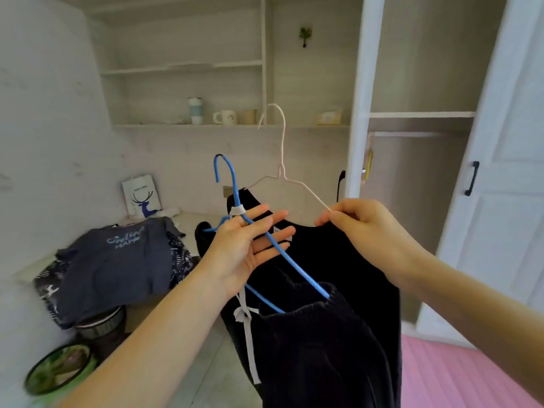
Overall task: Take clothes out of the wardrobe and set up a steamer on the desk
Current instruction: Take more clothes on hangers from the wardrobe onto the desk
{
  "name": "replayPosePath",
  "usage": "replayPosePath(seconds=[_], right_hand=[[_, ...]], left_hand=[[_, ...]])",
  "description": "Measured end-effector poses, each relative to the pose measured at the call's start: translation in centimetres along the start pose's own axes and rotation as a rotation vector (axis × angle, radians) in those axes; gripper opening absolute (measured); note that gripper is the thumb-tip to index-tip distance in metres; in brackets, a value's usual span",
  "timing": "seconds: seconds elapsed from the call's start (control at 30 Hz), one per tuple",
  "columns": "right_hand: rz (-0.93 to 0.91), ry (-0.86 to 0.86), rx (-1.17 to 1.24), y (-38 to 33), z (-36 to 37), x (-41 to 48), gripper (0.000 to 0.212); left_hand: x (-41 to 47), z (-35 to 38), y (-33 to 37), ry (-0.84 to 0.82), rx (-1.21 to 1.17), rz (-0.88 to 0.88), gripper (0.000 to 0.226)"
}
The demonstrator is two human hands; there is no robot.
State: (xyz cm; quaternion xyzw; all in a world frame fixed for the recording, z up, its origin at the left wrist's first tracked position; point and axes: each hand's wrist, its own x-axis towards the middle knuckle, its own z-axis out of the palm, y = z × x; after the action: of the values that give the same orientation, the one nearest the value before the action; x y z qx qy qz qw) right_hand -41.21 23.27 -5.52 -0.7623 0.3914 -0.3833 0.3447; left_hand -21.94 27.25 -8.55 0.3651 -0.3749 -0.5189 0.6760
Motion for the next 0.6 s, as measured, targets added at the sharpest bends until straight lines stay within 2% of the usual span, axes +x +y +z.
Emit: replayPosePath(seconds=[0.27,0.5,0.6], right_hand=[[-0.160,-0.108,-0.001,-5.2,9.5,4.6,0.027],[-0.236,-0.206,-0.056,-6.8,17.5,7.2,0.027],[-0.242,-0.258,-0.060,-6.8,21.3,7.8,0.027]], left_hand=[[0.0,-8.0,6.5,0.145,0.017,0.138,0.044],[0.3,-15.1,9.5,0.244,0.017,0.146,0.052],[0.2,-18.2,10.3,0.257,0.023,0.123,0.036]])
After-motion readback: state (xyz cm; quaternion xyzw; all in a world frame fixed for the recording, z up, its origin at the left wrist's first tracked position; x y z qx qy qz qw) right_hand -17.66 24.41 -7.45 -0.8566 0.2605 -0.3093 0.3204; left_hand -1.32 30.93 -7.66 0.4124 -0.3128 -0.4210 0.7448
